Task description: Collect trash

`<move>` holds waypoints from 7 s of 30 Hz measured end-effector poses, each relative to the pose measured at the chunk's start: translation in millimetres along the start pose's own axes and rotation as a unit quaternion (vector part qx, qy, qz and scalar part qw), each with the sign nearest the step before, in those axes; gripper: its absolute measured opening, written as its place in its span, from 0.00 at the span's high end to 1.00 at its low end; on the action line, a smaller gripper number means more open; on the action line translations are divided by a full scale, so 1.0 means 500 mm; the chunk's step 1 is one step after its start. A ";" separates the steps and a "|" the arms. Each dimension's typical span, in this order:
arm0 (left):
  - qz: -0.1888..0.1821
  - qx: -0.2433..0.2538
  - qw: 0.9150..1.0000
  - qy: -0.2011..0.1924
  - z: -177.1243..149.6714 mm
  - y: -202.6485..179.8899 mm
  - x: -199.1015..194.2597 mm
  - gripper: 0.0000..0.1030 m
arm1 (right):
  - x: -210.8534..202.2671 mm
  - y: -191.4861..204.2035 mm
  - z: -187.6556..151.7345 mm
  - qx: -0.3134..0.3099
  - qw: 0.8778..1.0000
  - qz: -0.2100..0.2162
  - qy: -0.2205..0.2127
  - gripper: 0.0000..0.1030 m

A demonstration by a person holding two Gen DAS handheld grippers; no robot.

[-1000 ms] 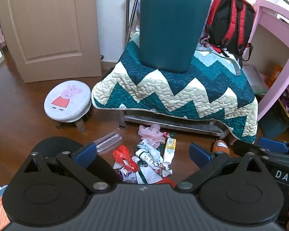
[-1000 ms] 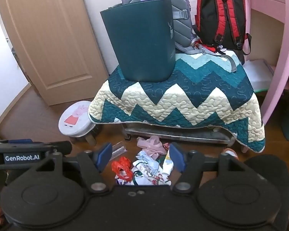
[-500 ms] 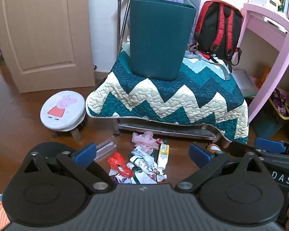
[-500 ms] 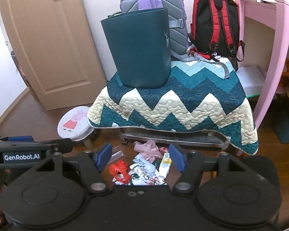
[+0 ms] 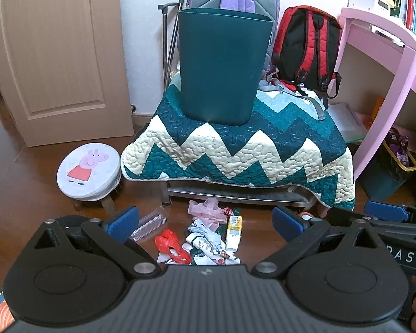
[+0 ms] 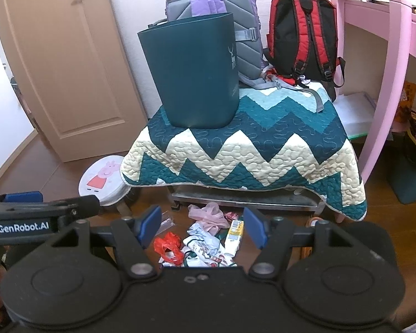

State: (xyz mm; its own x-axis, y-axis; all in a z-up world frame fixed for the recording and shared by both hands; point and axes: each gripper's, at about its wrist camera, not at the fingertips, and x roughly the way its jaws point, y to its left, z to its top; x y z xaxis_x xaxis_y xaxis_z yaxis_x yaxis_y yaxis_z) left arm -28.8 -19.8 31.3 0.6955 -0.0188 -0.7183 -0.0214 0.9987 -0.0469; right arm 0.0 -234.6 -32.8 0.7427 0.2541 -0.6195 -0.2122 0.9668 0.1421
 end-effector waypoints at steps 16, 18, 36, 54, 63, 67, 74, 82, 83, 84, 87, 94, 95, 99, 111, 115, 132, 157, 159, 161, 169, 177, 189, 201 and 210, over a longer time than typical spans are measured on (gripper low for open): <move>-0.007 -0.011 1.000 0.005 0.001 0.012 0.006 0.00 | 0.003 0.001 -0.002 -0.001 1.000 -0.001 0.002 0.37; -0.007 -0.010 1.000 0.006 0.002 0.010 0.007 0.00 | 0.004 -0.001 -0.002 -0.001 1.000 -0.001 0.004 0.37; -0.016 -0.013 1.000 0.012 0.001 0.015 0.013 0.00 | 0.007 -0.002 -0.003 -0.003 1.000 -0.003 0.006 0.37; -0.013 -0.026 0.999 0.018 0.002 0.025 0.029 0.00 | 0.022 -0.001 -0.009 -0.004 1.000 -0.005 0.018 0.37; -0.018 -0.041 0.998 0.036 0.012 0.044 0.080 0.00 | 0.063 -0.002 0.001 -0.008 0.999 -0.006 0.043 0.37; 0.002 -0.051 0.998 0.034 0.041 0.076 0.137 0.00 | 0.106 -0.012 0.022 -0.030 0.999 -0.006 0.041 0.37; 0.018 -0.068 0.994 0.081 0.086 0.126 0.299 0.00 | 0.268 -0.063 0.080 -0.044 0.995 0.002 0.084 0.37; 0.012 -0.036 0.986 0.161 0.142 0.188 0.519 0.00 | 0.492 -0.097 0.096 -0.038 0.986 0.026 0.162 0.37; 0.010 -0.021 0.986 0.166 0.147 0.193 0.542 0.00 | 0.521 -0.097 0.094 -0.036 0.984 0.030 0.171 0.37; 0.006 -0.005 0.985 0.173 0.151 0.197 0.565 0.00 | 0.541 -0.098 0.094 -0.038 0.983 0.032 0.178 0.37; 0.004 0.034 0.980 0.196 0.152 0.213 0.632 0.00 | 0.612 -0.088 0.087 -0.055 0.979 0.032 0.192 0.37; 0.014 0.105 0.963 0.247 0.103 0.261 0.783 0.01 | 0.738 -0.072 0.050 -0.064 0.976 0.047 0.205 0.37; 0.012 0.111 0.962 0.247 0.094 0.267 0.797 0.01 | 0.755 -0.067 0.046 -0.068 0.975 0.047 0.207 0.37; 0.000 0.120 0.953 0.280 0.032 0.290 0.866 0.01 | 0.824 -0.051 0.022 -0.069 0.973 0.051 0.213 0.37; -0.028 0.085 0.924 0.372 -0.158 0.287 1.054 0.01 | 1.027 -0.020 -0.071 -0.065 0.961 0.013 0.268 0.39; -0.034 0.056 0.917 0.393 -0.197 0.282 1.102 0.01 | 1.080 -0.021 -0.099 -0.056 0.958 -0.005 0.282 0.40; -0.012 0.033 0.904 0.425 -0.271 0.285 1.180 0.45 | 1.164 -0.021 -0.150 -0.043 0.950 -0.013 0.308 0.91; -0.083 0.151 0.942 0.289 -0.016 0.267 0.857 0.64 | 0.801 0.032 0.007 -0.090 0.974 0.044 0.202 0.98; -0.080 0.164 0.948 0.263 0.021 0.254 0.811 0.64 | 0.747 0.046 0.031 -0.098 0.976 0.051 0.186 0.98; -0.076 0.160 0.954 0.241 0.058 0.247 0.765 0.64 | 0.691 0.063 0.054 -0.116 0.978 0.052 0.166 0.98; -0.068 0.120 0.981 0.139 0.176 0.225 0.559 0.63 | 0.463 0.087 0.142 -0.150 0.983 0.062 0.083 0.98; -0.064 0.102 0.991 0.049 0.257 0.185 0.376 0.63 | 0.271 0.088 0.216 -0.171 0.984 0.047 -0.006 0.98; -0.070 0.101 0.988 -0.098 0.456 0.122 0.166 0.63 | 0.100 0.092 0.371 -0.179 0.973 0.025 -0.143 0.98; -0.062 0.070 0.979 -0.181 0.682 0.054 0.122 0.63 | 0.121 0.073 0.601 -0.155 0.965 -0.019 -0.210 0.98; -0.037 0.078 0.982 -0.168 0.757 0.016 0.252 0.63 | 0.247 0.054 0.666 -0.140 0.974 -0.017 -0.175 0.98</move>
State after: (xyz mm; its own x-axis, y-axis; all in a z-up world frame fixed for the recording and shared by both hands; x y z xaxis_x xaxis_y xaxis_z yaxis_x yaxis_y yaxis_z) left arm 330.5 4.2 203.0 0.8890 -0.1017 -0.4464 0.1312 0.9907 0.0356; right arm 297.6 -168.6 151.3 0.9131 0.2624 -0.3120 -0.3119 0.9425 -0.1202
